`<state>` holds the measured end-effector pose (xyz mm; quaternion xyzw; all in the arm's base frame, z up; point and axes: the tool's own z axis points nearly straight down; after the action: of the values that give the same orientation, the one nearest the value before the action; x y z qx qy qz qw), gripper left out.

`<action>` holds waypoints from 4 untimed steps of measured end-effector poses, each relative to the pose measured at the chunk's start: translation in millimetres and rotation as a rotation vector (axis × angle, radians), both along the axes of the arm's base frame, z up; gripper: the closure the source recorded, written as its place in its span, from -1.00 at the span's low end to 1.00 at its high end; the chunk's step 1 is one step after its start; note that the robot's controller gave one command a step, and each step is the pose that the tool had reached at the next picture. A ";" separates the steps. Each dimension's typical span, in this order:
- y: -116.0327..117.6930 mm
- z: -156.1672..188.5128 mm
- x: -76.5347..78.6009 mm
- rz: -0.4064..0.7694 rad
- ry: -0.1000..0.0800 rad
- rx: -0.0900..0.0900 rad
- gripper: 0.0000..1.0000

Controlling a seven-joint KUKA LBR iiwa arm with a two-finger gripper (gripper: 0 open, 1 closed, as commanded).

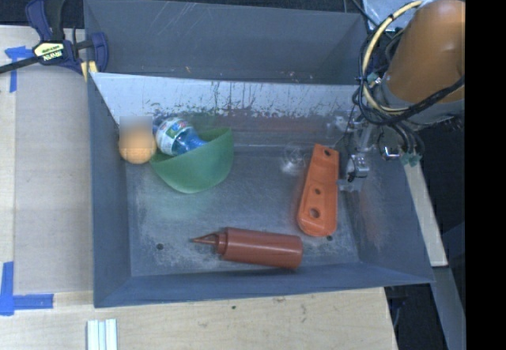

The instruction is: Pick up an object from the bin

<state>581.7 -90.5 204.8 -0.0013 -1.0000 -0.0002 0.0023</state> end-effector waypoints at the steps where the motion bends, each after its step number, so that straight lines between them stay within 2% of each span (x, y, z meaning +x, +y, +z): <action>1: 0.4 5.0 1.6 0.003 -0.009 -0.001 -1.00; 2: 9.0 -97.3 7.3 0.134 -0.007 -0.001 -1.00; 3: 20.5 -105.5 -4.9 0.001 -0.013 -0.001 1.00; 4: 20.3 -106.3 -5.2 0.002 -0.012 -0.002 1.00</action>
Offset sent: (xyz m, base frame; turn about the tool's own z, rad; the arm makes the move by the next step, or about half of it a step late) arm 0.0061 0.0106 -0.1133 -0.1525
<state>576.5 -70.2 98.5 -0.0005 -1.0000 0.0007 -0.0039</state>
